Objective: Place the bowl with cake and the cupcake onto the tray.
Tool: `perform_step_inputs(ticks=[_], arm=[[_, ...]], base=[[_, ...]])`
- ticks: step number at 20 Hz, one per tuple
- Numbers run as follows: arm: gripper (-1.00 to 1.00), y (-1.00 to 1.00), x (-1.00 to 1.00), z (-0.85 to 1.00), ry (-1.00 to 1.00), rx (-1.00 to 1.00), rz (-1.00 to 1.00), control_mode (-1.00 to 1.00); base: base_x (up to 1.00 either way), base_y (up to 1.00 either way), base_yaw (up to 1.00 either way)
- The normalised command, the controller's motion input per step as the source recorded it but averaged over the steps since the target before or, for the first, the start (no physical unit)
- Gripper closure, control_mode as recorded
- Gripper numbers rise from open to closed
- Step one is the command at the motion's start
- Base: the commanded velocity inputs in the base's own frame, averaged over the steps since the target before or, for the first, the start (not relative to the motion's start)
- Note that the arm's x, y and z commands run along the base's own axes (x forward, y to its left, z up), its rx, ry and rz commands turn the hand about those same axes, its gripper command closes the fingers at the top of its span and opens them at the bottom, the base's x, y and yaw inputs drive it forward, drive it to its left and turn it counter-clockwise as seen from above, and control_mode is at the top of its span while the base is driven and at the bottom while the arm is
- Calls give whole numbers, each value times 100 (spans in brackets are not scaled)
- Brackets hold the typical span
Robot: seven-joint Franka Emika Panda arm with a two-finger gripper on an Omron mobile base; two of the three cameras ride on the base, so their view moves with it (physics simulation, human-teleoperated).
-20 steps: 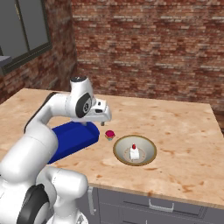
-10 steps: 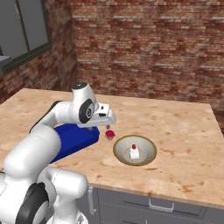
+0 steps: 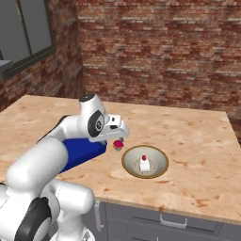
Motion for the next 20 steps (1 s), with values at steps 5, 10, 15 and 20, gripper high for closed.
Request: perform_step_inputs(ticks=[5, 10, 15, 20], arm=[[-100, -4, -1, -5, 2, -2, -5, -100], [-100, -1, -6, -5, 2, -1, -7, -100], [-100, -5, 0, -21, 0, 0, -5, -100], [-100, -14, 0, -34, 0, 0, -1, -100]], base=[[0, 0, 0], [0, 0, 0], [0, 0, 0], [0, 0, 0]])
